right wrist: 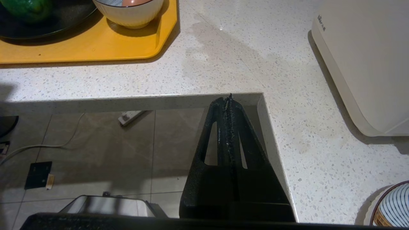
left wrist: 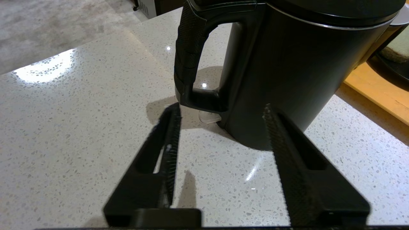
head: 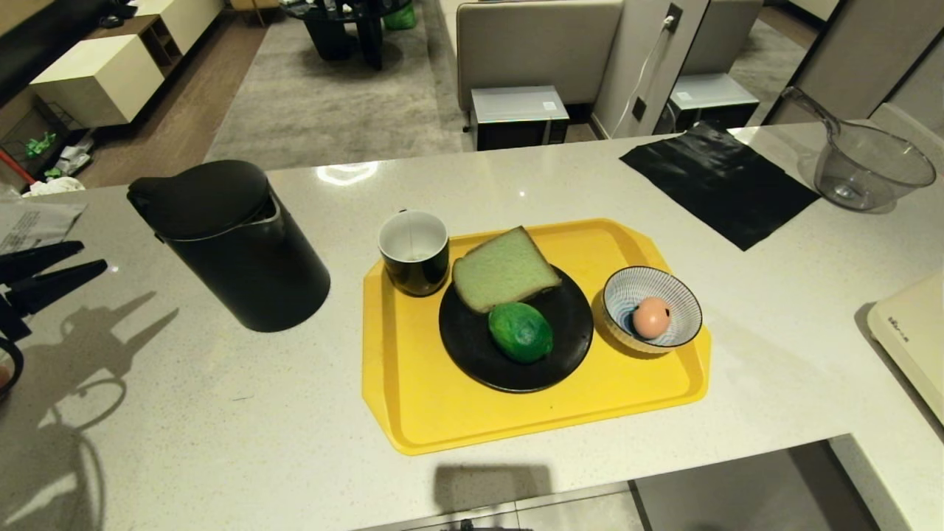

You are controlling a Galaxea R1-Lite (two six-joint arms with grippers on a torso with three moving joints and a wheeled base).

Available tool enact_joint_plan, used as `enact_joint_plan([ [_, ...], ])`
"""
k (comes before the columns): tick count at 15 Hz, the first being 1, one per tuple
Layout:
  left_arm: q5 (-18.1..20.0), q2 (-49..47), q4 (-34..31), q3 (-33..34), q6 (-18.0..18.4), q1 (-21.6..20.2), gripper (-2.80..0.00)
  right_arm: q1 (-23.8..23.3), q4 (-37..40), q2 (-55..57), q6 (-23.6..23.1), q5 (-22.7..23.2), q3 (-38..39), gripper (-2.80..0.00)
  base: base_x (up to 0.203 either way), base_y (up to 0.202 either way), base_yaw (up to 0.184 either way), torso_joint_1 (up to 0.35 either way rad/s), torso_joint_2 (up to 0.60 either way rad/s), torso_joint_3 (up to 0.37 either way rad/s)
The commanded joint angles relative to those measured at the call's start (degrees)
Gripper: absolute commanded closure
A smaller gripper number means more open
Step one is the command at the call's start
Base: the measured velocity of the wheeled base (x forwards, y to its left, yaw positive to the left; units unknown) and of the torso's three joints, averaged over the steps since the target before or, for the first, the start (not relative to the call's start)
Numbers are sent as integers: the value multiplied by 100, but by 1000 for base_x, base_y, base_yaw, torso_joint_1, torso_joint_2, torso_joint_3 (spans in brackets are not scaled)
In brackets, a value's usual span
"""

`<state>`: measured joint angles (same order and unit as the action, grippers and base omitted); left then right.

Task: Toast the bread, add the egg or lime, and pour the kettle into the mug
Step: Pick up the kettle

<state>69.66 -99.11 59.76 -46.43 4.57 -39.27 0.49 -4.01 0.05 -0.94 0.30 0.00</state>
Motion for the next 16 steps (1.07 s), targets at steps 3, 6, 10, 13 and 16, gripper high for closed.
enact_joint_plan([
  [3, 51, -112, 182, -54, 18, 86, -280, 4, -4, 12, -3, 5, 158, 0, 0, 0, 0, 0, 0, 0],
  [6, 68, -492, 643, -381, 17, 210, -280, 4, -3, 4, -3, 5, 158, 0, 0, 0, 0, 0, 0, 0],
  [10, 68, -972, 782, -928, 17, 275, -280, -5, -3, 4, -3, 5, 158, 0, 0, 0, 0, 0, 0, 0],
  [13, 41, -1236, 817, -1180, -21, 380, -280, 4, -3, 12, -3, 5, 158, 0, 0, 0, 0, 0, 0, 0],
  [16, 38, -1556, 808, -1628, -61, 581, -280, 4, -5, 12, -3, 5, 158, 0, 0, 0, 0, 0, 0, 0],
])
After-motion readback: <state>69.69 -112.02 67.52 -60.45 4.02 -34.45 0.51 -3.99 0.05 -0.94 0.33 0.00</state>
